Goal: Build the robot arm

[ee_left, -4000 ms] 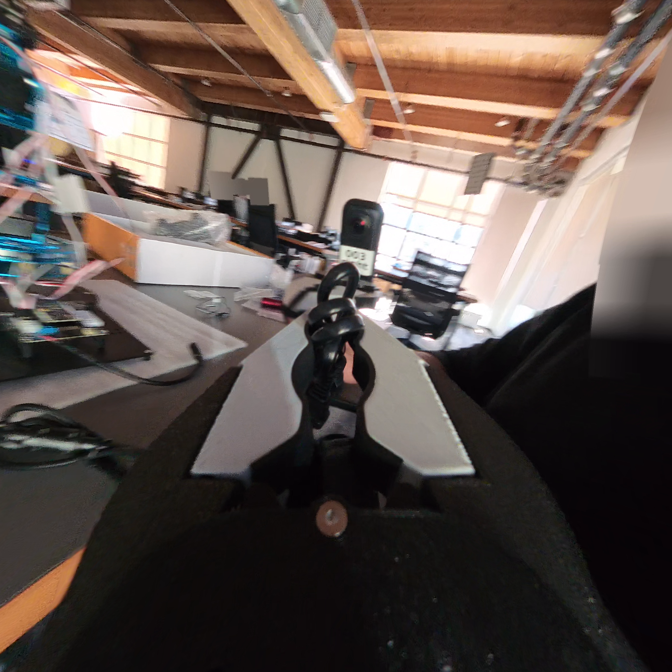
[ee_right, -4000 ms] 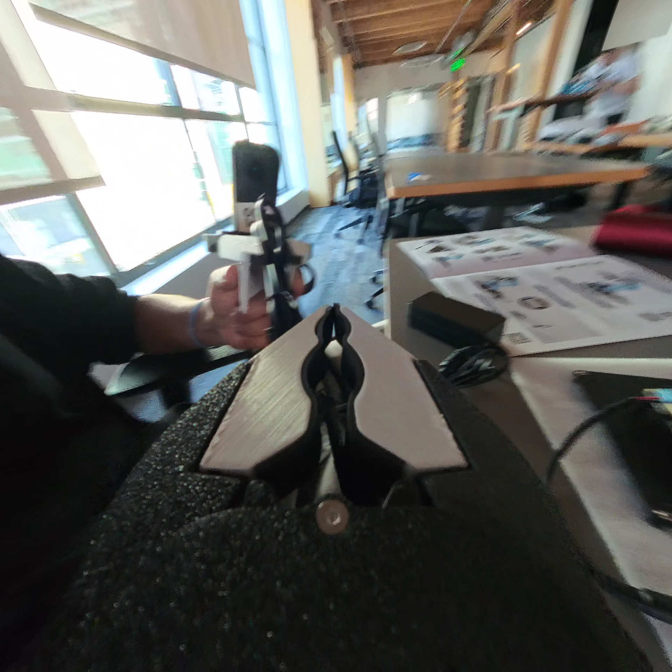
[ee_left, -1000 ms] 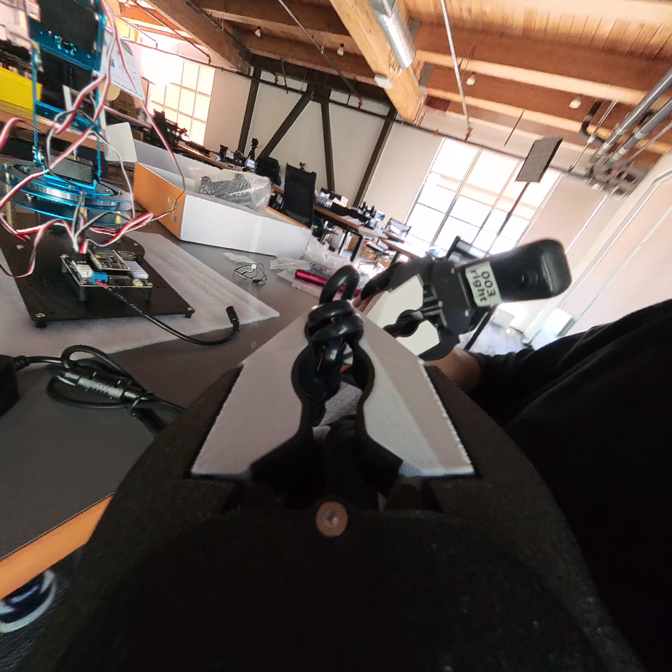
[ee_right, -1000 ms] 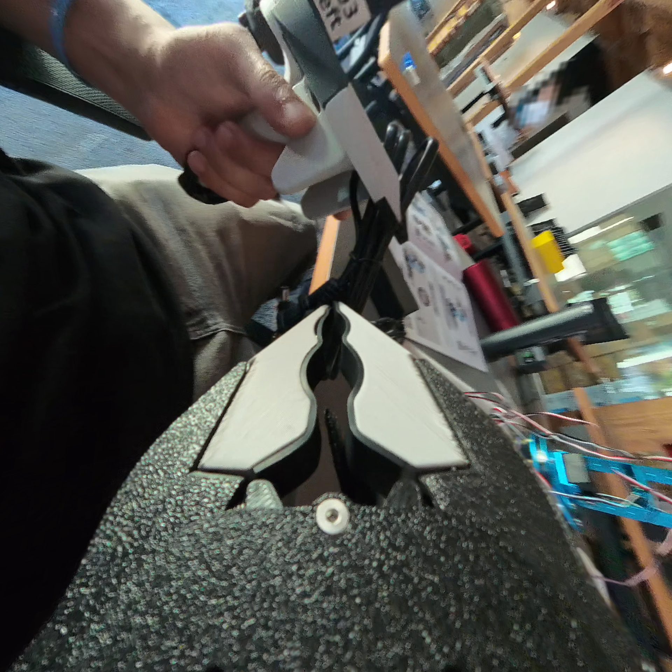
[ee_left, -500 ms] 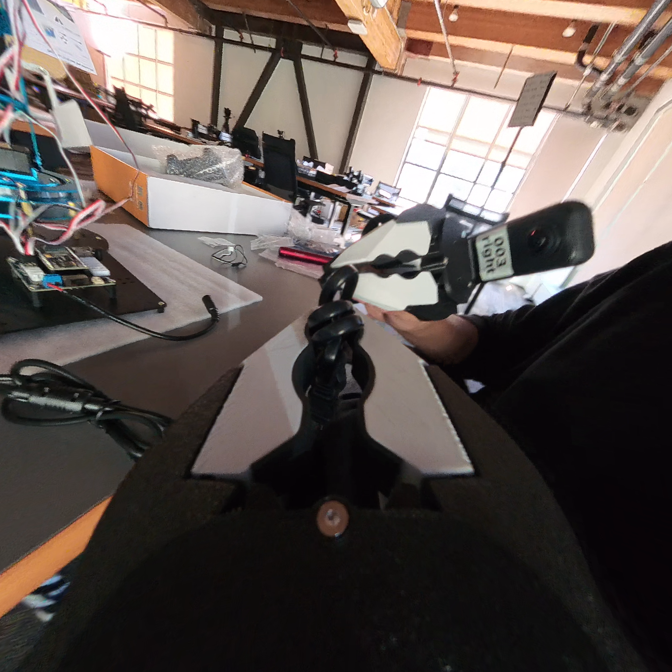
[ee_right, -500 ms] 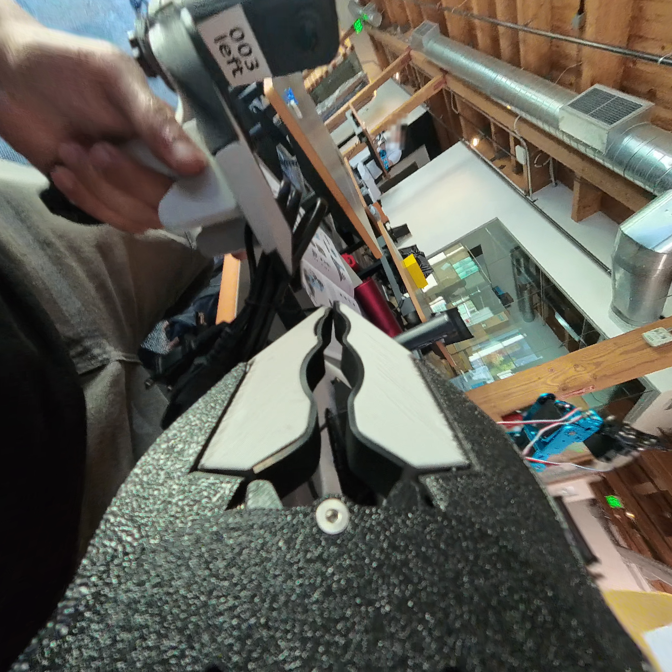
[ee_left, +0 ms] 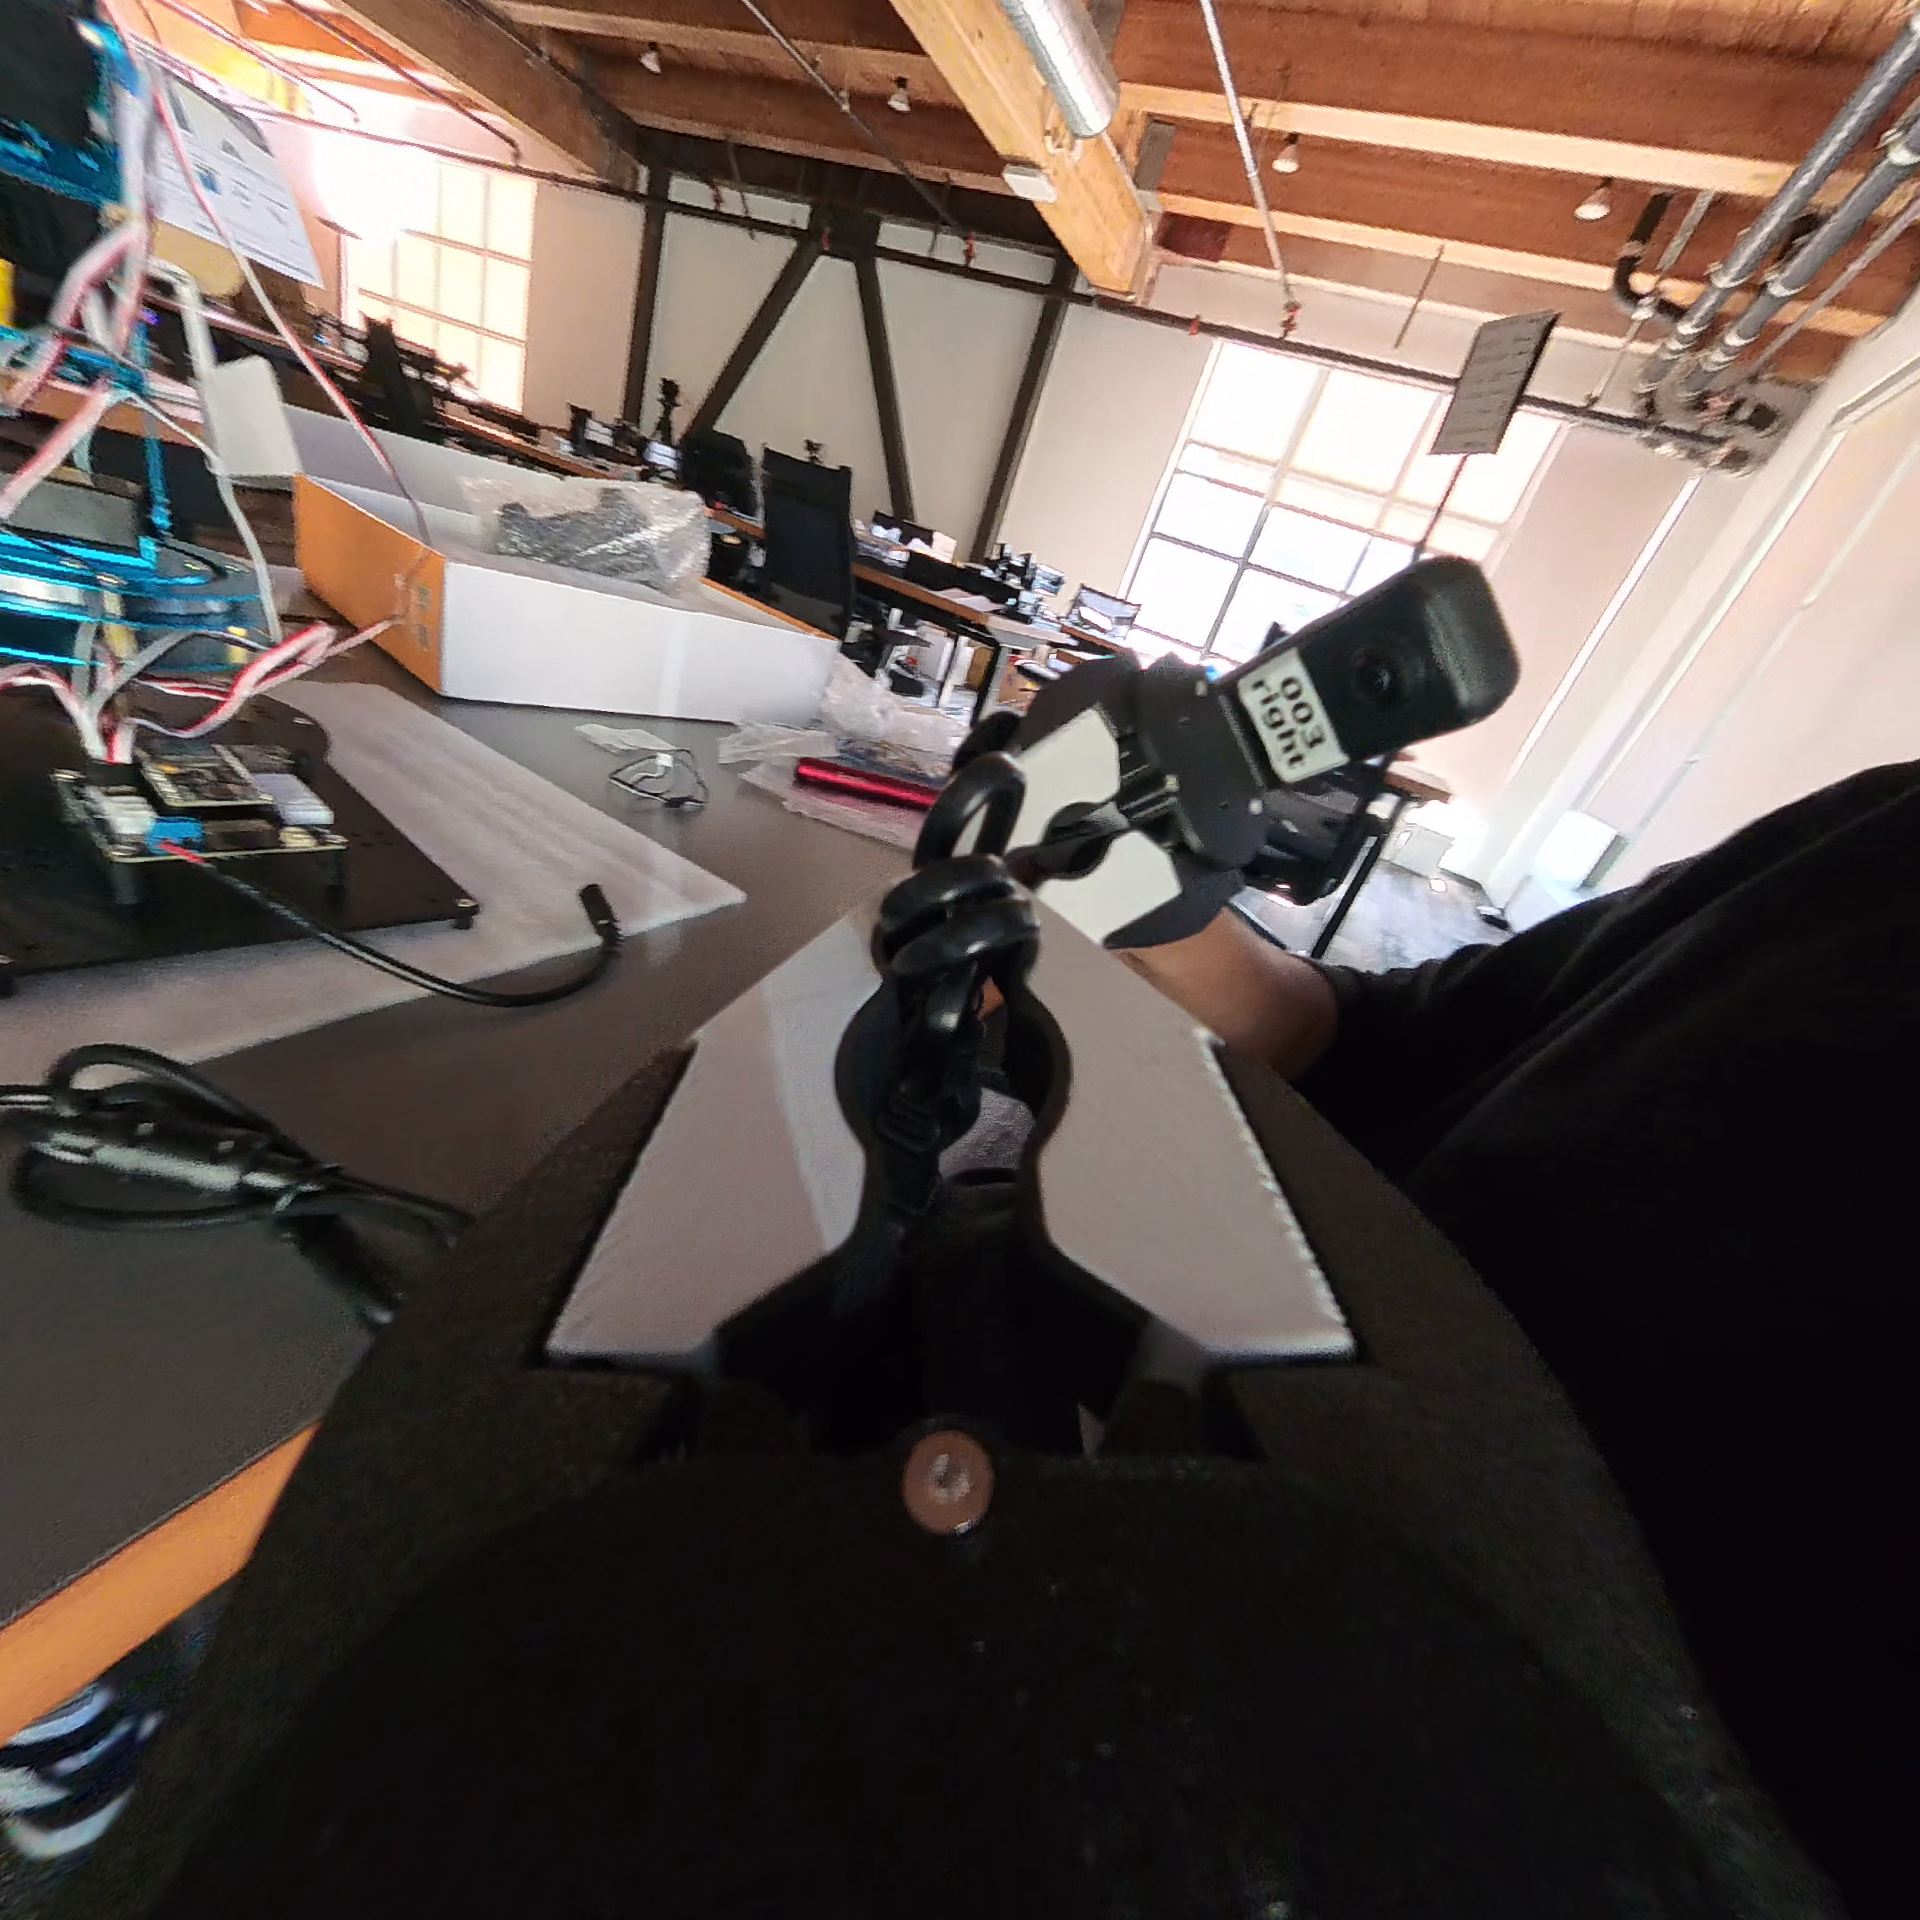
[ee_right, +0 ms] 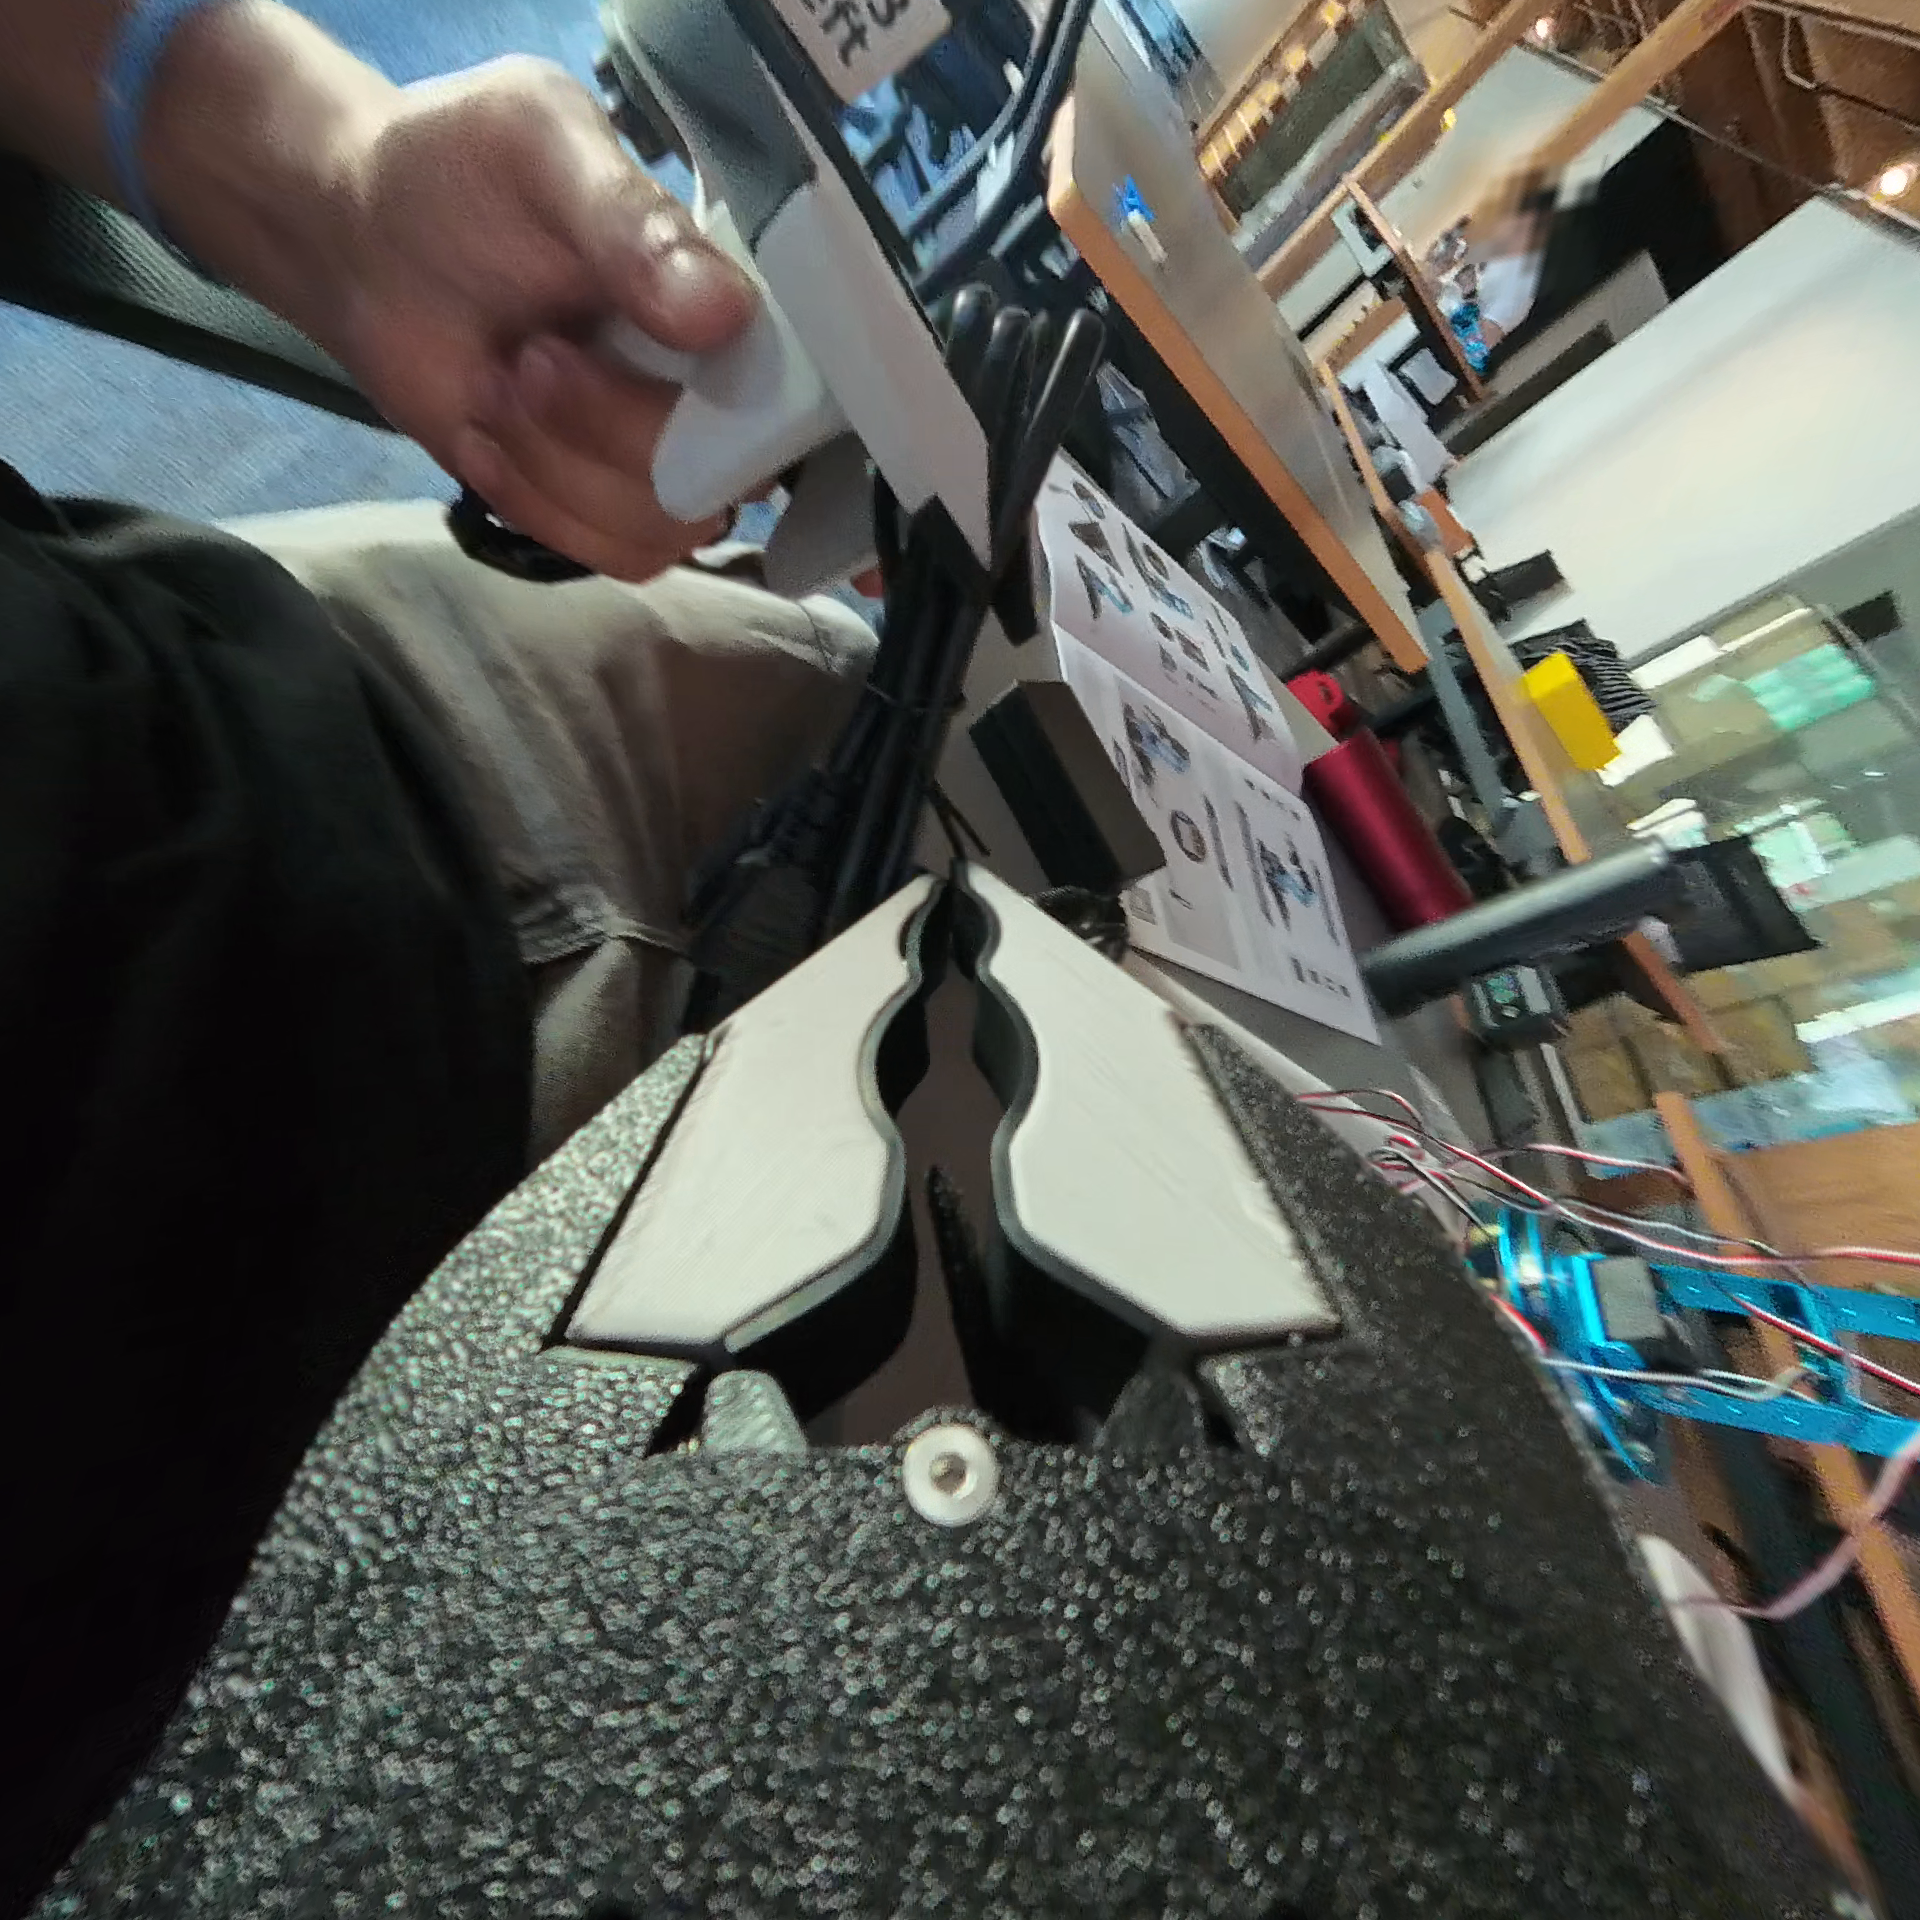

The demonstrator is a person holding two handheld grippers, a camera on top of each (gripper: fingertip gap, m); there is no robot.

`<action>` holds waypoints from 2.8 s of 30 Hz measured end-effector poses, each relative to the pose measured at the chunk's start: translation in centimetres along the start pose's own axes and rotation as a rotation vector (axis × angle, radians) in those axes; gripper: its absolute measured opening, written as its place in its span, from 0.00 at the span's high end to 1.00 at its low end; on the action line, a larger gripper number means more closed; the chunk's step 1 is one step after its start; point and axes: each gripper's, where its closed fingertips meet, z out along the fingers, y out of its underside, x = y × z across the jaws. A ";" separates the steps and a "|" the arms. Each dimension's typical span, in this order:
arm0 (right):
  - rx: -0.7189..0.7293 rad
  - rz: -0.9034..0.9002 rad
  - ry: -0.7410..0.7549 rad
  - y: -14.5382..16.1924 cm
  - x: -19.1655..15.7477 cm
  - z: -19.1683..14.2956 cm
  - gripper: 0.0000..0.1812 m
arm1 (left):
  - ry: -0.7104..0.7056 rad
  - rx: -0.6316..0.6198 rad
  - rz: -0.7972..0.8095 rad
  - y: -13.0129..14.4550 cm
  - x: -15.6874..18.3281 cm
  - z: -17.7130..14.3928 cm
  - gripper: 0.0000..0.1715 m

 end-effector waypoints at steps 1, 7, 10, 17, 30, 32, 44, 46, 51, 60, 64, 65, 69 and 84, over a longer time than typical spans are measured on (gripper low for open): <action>-0.017 -0.023 0.030 0.1 0.3 0.1 0.99 | 0.025 -0.004 -0.012 0.2 0.4 0.2 0.94; 0.059 0.040 0.132 -0.9 2.3 -0.7 1.00 | 0.077 -0.084 0.078 2.1 2.7 1.6 0.94; 0.185 0.188 0.067 -2.1 2.7 -1.9 1.00 | 0.071 -0.072 0.064 2.1 2.4 1.6 0.94; 0.373 0.783 -0.581 -2.7 -0.2 -4.6 0.80 | 0.070 0.000 0.136 0.3 2.3 0.4 0.94; 0.377 0.869 -0.611 -1.9 -0.5 -3.1 0.91 | 0.064 -0.010 0.185 0.4 2.5 0.3 0.94; 0.371 0.874 -0.596 -1.7 -0.4 -2.9 0.91 | 0.063 -0.009 0.186 0.3 2.6 0.2 0.94; 0.362 0.845 -0.579 -1.9 -0.6 -2.7 0.89 | 0.051 -0.004 0.188 0.0 2.4 0.1 0.94; 0.352 0.853 -0.583 -1.7 -0.8 -2.4 0.88 | 0.054 -0.004 0.189 0.0 2.4 0.1 0.94; 0.383 0.823 -0.565 -2.1 -0.6 -2.6 1.00 | 0.052 -0.008 0.191 0.1 2.4 0.1 0.94; 0.262 0.439 -0.171 -1.6 0.9 -1.3 1.00 | 0.135 0.075 -0.192 -0.4 1.4 0.3 0.95; 0.280 0.266 0.011 -3.1 1.8 -2.1 1.00 | 0.123 0.034 -0.121 0.4 1.5 0.8 0.94; 0.299 0.262 0.019 -3.5 1.9 -2.3 1.00 | 0.107 0.017 -0.071 0.5 1.6 0.9 0.94; 0.380 0.314 -0.091 -5.2 0.4 -2.3 1.00 | 0.024 -0.070 0.116 1.5 1.3 1.1 0.94; 0.326 0.465 -0.146 -3.1 1.3 -1.8 0.90 | -0.077 -0.043 0.147 0.1 -0.4 -0.1 0.94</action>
